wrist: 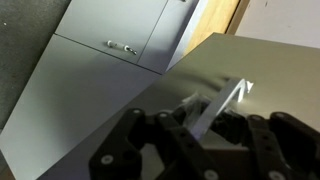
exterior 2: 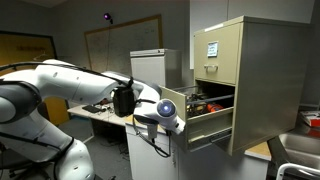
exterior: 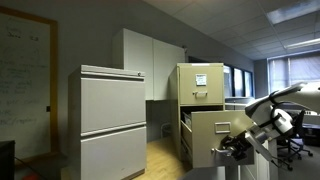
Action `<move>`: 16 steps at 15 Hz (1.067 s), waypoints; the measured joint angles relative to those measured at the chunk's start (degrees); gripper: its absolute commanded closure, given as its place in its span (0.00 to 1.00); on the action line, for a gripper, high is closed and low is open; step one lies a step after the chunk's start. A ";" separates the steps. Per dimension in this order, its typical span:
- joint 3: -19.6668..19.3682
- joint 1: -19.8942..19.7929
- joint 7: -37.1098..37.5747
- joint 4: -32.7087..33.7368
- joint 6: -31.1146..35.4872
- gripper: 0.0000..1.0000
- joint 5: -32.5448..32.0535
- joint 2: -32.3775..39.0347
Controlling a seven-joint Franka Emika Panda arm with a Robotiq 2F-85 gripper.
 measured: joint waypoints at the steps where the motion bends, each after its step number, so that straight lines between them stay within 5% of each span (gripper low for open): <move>1: -0.78 -0.07 0.00 -1.35 -0.70 0.51 -0.01 -1.28; 8: -2.91 -3.23 1.79 -5.74 -6.64 0.00 -5.64 -5.50; 16: 3.18 -3.78 10.23 -4.06 1.14 0.00 -18.30 -6.30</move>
